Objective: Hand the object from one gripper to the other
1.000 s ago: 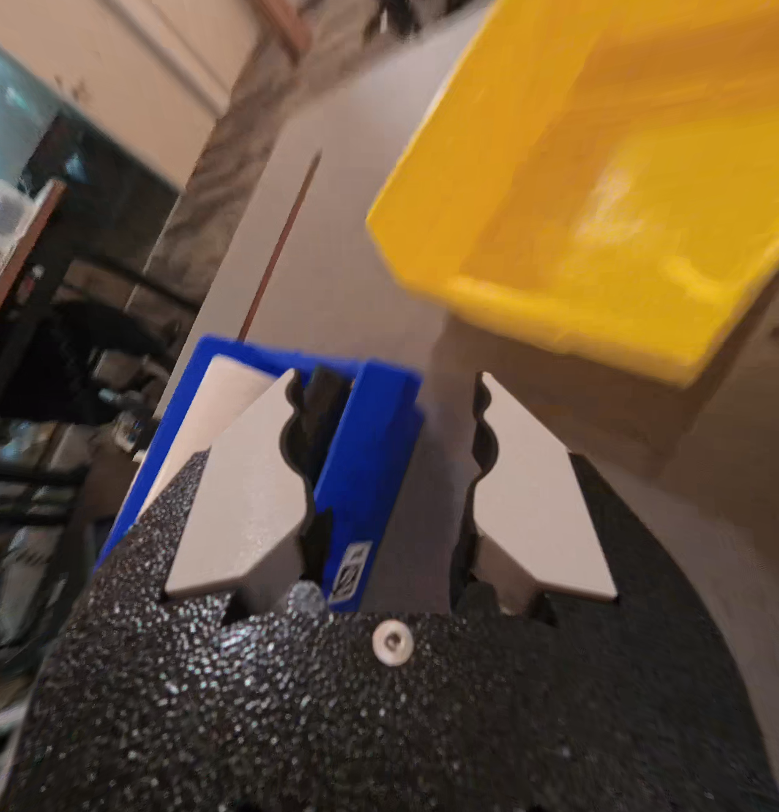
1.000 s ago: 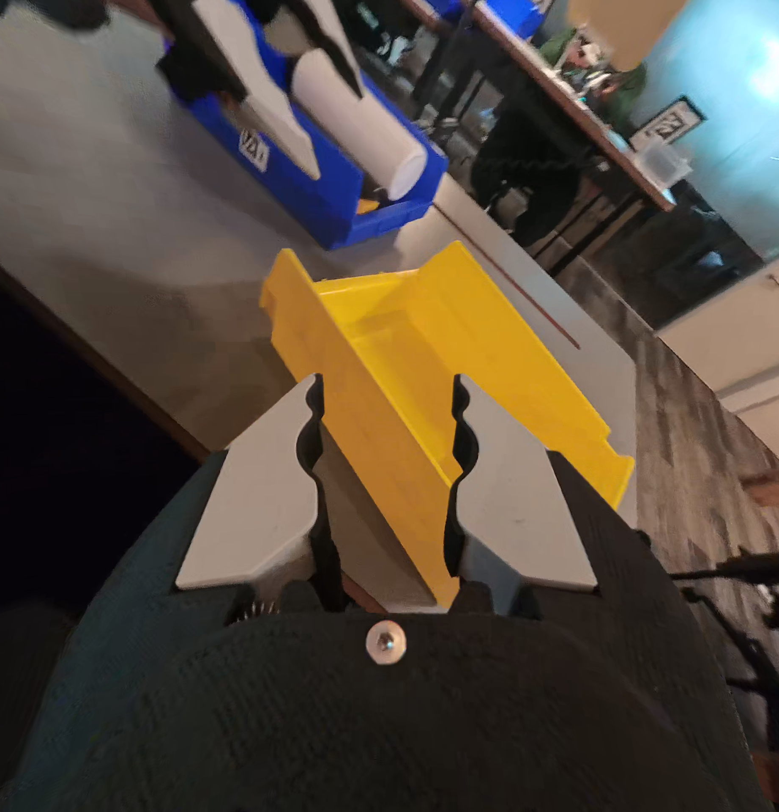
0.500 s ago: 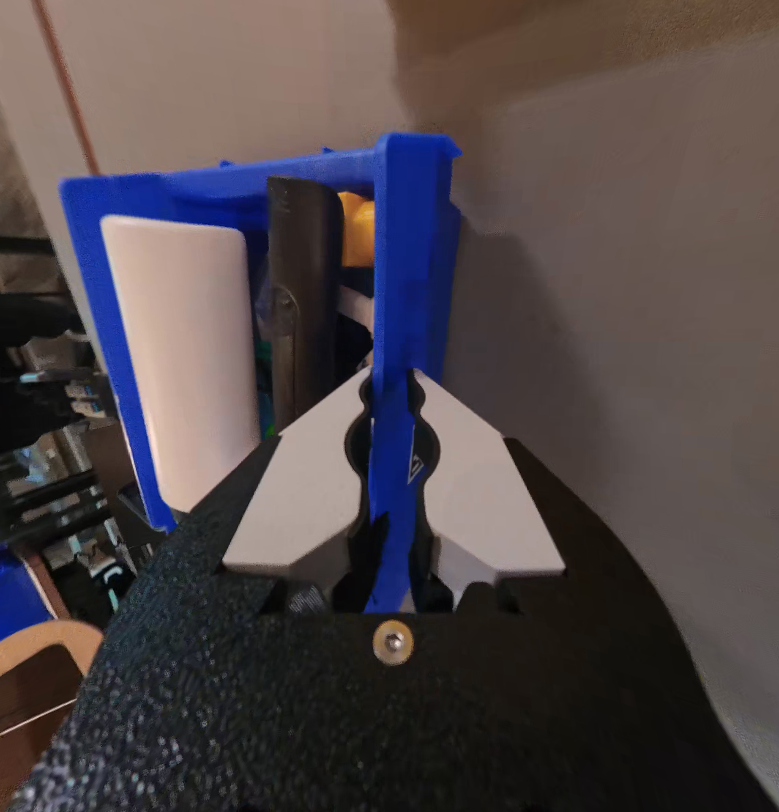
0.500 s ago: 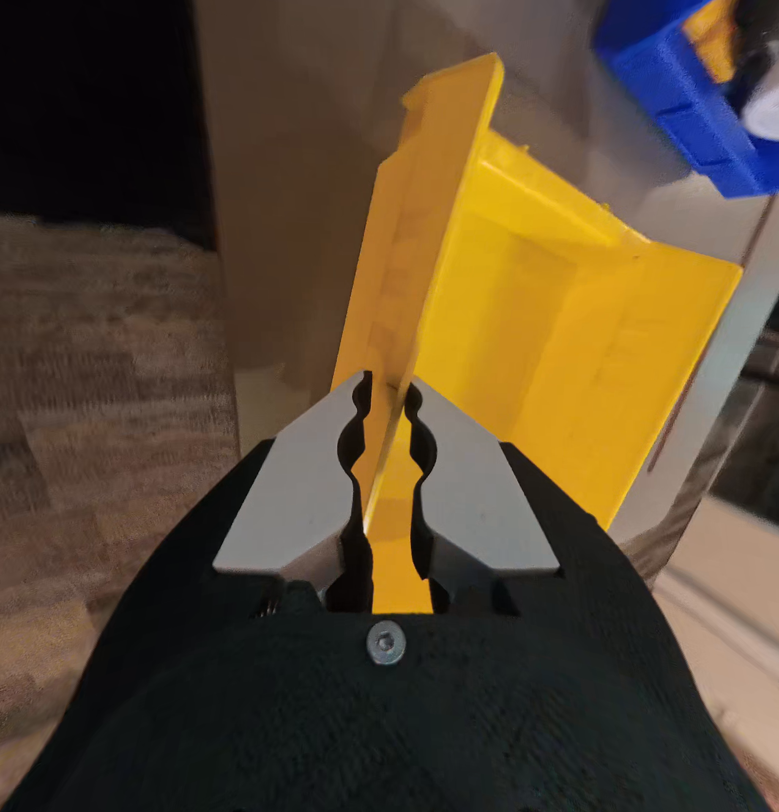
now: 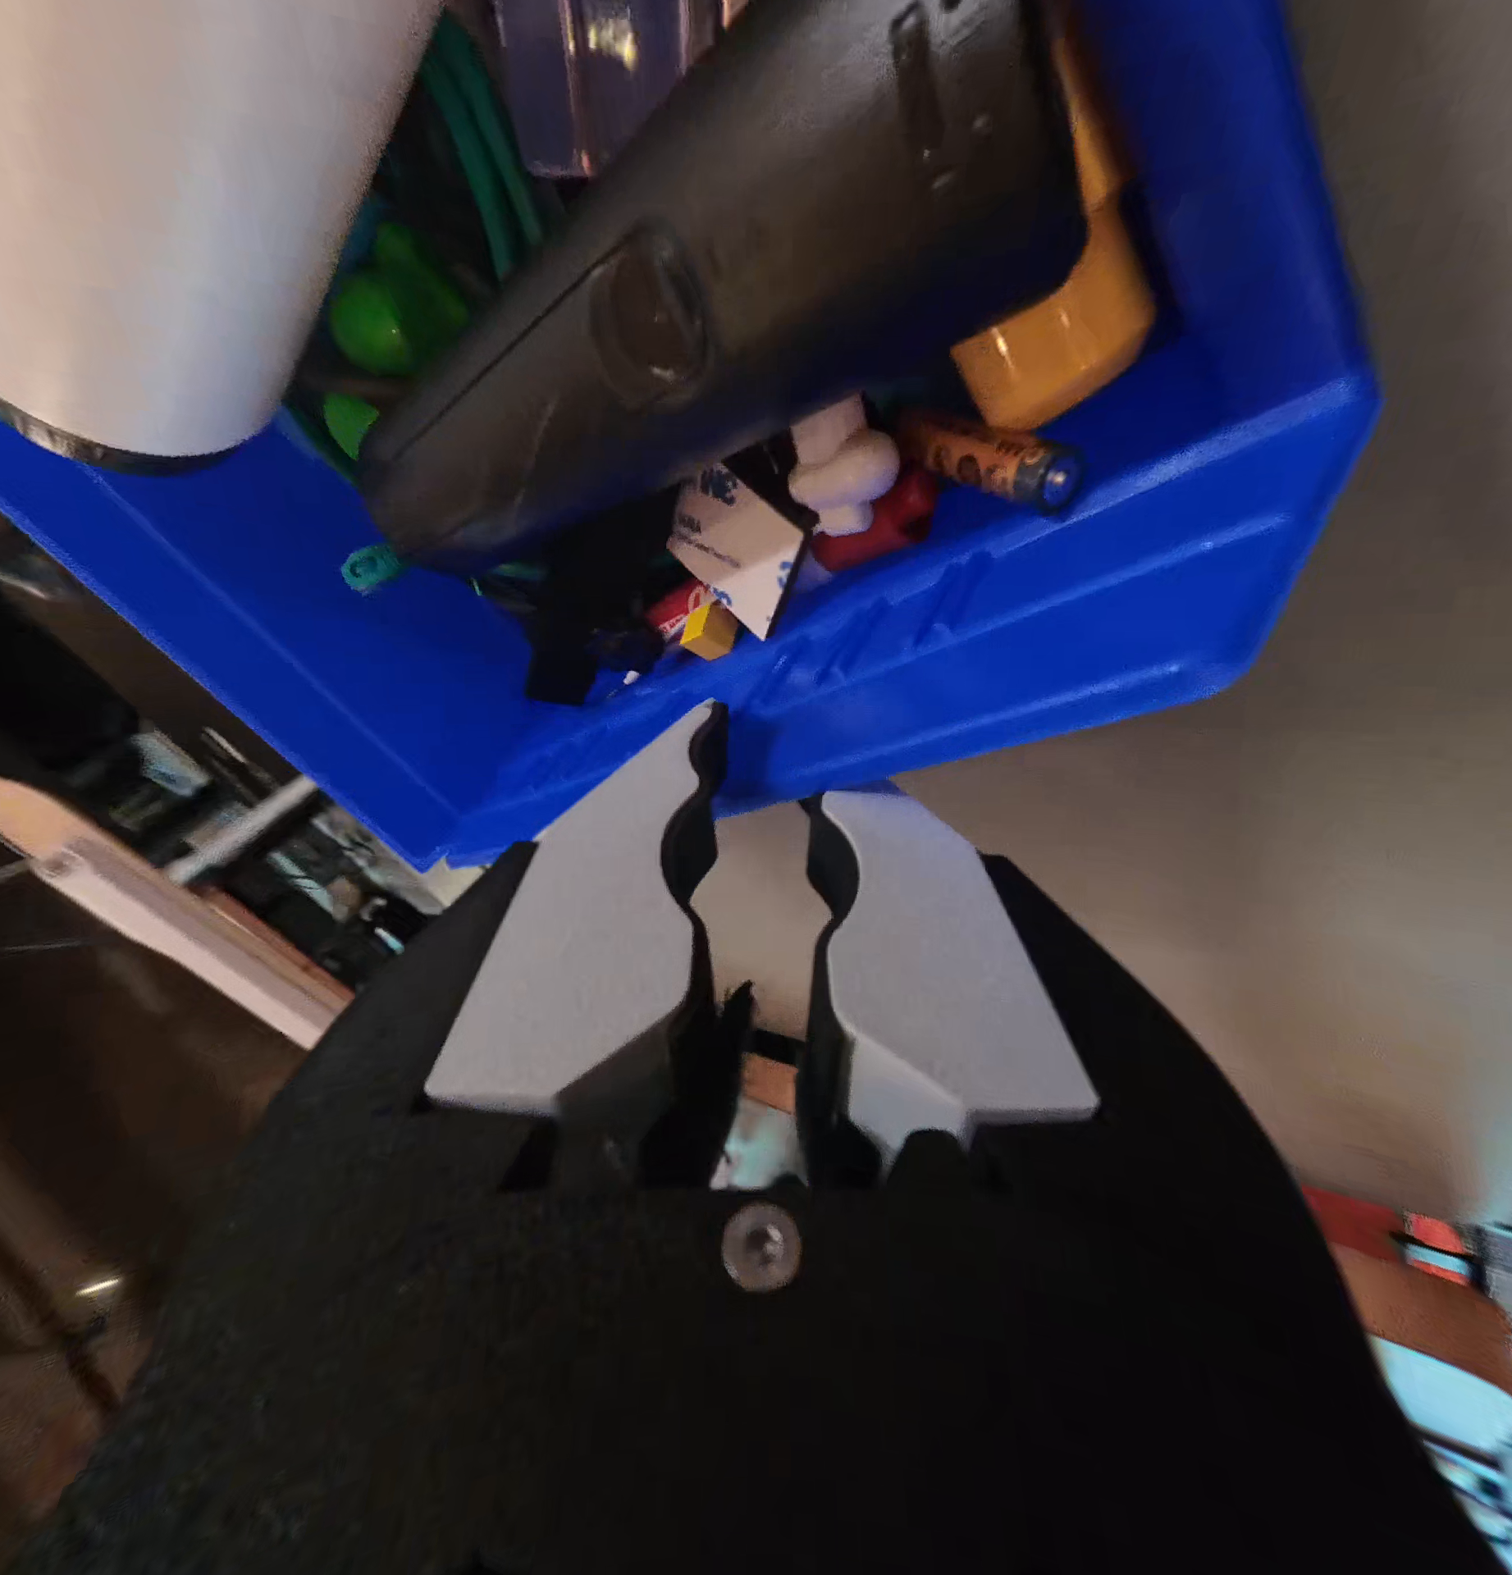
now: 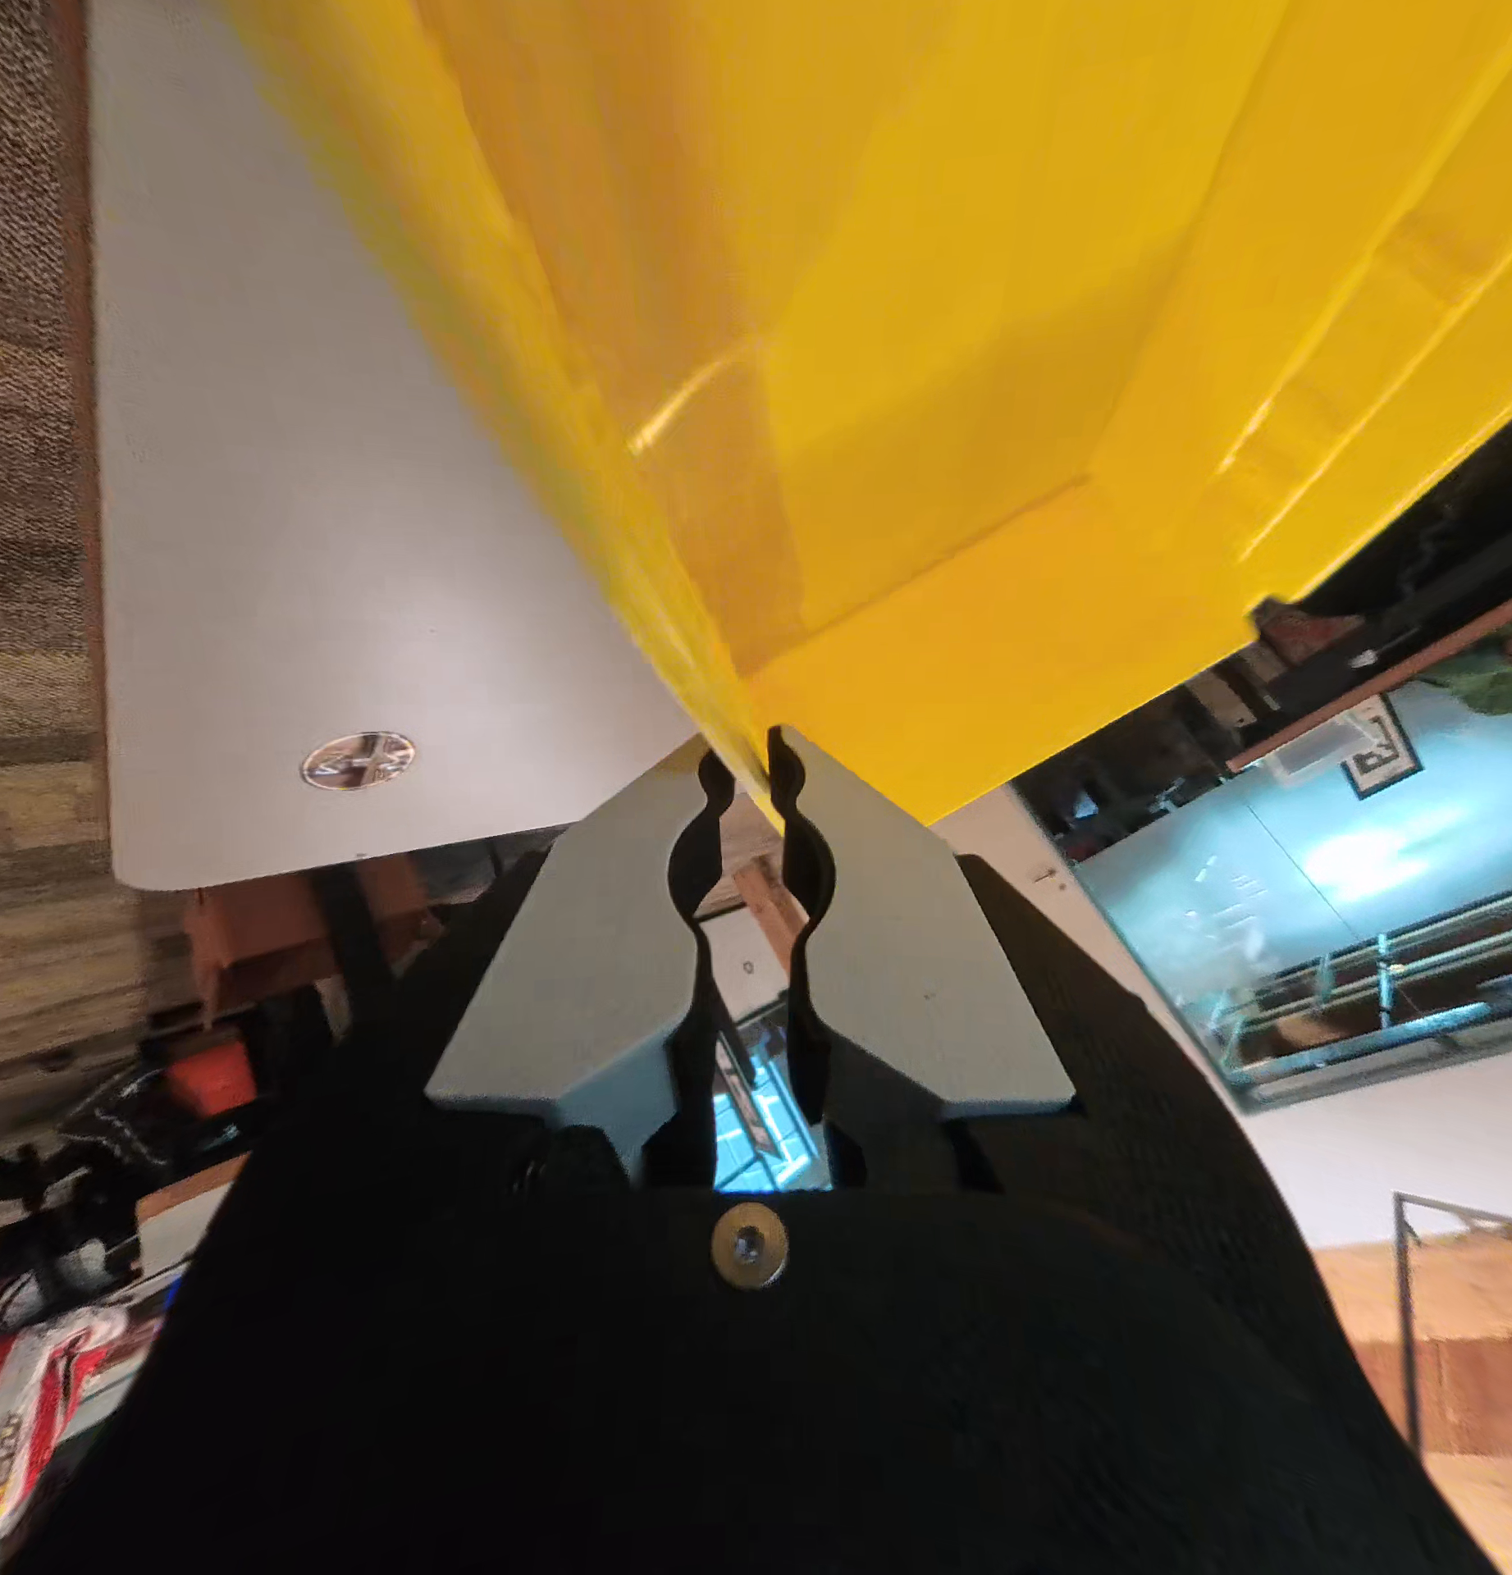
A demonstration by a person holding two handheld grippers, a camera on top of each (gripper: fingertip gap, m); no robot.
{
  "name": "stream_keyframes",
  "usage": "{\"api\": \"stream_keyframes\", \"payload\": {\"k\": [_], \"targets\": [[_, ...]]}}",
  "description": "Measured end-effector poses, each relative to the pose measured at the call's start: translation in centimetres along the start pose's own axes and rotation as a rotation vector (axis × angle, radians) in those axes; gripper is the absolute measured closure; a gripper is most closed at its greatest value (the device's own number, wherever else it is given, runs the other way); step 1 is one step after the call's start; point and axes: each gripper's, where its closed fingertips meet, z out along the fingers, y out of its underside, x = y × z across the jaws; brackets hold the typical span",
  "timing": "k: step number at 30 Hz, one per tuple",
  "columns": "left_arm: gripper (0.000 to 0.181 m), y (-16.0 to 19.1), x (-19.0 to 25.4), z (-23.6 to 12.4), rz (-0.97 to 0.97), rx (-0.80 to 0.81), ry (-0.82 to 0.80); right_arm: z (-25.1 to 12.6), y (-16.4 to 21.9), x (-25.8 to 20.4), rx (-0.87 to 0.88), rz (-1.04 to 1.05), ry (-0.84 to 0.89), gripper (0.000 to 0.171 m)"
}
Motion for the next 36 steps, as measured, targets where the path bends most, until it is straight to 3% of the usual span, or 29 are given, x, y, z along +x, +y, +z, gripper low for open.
{"api": "stream_keyframes", "payload": {"k": [14, 21, 22, 23, 24, 26, 27, 30, 32, 33, 36], "targets": [[0.179, 15.1, 6.4, 0.2, 0.449, -0.233, -0.118, 5.3, 3.8, 4.6, -0.053, -0.18, 0.085, 0.165], [0.18, 17.9, 6.2, 0.9, 0.552, -0.249, -0.246, 6.8, 5.1, 5.9, -0.091, -0.228, 0.157, 0.164], [0.178, 18.2, 6.1, 0.9, 0.543, -0.271, -0.269, 6.8, 5.6, 5.9, -0.107, -0.2, 0.153, 0.159], [0.177, 18.4, 5.9, 0.8, 0.52, -0.296, -0.303, 6.7, 6.2, 5.8, -0.12, -0.15, 0.14, 0.143], [0.17, 18.7, 5.1, 0.2, 0.476, -0.323, -0.372, 6.3, 6.9, 5.5, -0.131, -0.088, 0.126, 0.131], [0.132, 19.8, 4.7, -1.8, 0.293, -0.319, -0.455, 5.0, 8.8, 5.0, -0.175, 0.048, 0.113, 0.11], [0.121, 20.7, 4.9, -3.3, 0.169, -0.311, -0.486, 4.0, 10.0, 4.8, -0.201, 0.133, 0.127, 0.107], [0.111, 23.7, 6.0, -7.9, -0.244, -0.28, -0.622, 0.5, 13.0, 4.3, -0.249, 0.588, 0.201, 0.097], [0.103, 24.9, 7.3, -10.2, -0.532, -0.252, -0.694, -1.7, 15.5, 3.1, -0.412, 0.978, 0.214, 0.094], [0.095, 25.3, 7.8, -11.0, -0.688, -0.239, -0.733, -2.6, 15.6, 2.7, -0.45, 1.143, 0.218, 0.076], [0.072, 25.1, 9.2, -11.9, -1.161, -0.207, -0.796, -4.9, 11.6, 6.4, -0.231, 1.546, 0.356, 0.075]]}}
